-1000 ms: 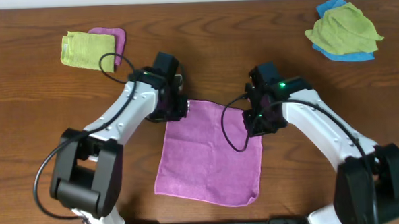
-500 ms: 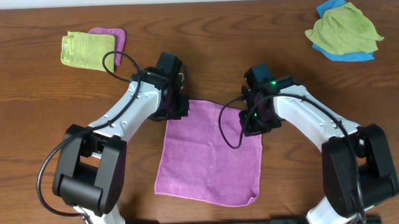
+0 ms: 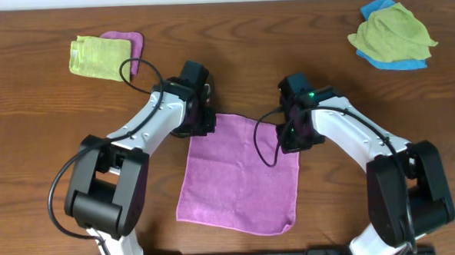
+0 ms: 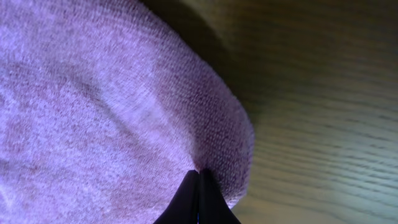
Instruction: Fold the cloth
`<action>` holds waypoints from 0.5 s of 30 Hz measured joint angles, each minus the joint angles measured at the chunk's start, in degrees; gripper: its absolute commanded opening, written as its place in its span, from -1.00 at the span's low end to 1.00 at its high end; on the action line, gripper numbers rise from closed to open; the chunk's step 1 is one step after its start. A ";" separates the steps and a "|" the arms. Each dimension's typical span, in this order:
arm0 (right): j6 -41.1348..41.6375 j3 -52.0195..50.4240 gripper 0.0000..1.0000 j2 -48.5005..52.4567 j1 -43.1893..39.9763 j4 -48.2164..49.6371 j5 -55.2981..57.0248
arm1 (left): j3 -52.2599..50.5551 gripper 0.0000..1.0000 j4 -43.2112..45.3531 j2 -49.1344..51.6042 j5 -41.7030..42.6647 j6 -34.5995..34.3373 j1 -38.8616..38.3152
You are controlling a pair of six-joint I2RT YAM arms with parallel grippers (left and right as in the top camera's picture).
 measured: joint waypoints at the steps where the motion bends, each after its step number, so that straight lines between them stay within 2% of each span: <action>1: 0.02 0.00 -0.97 0.00 -0.02 0.42 0.26 | 0.00 -0.88 0.55 0.24 0.00 -0.02 0.00; 15: 0.66 0.00 -0.97 5.01 0.00 1.99 0.68 | 0.00 -0.88 1.64 0.35 -0.48 -0.02 0.00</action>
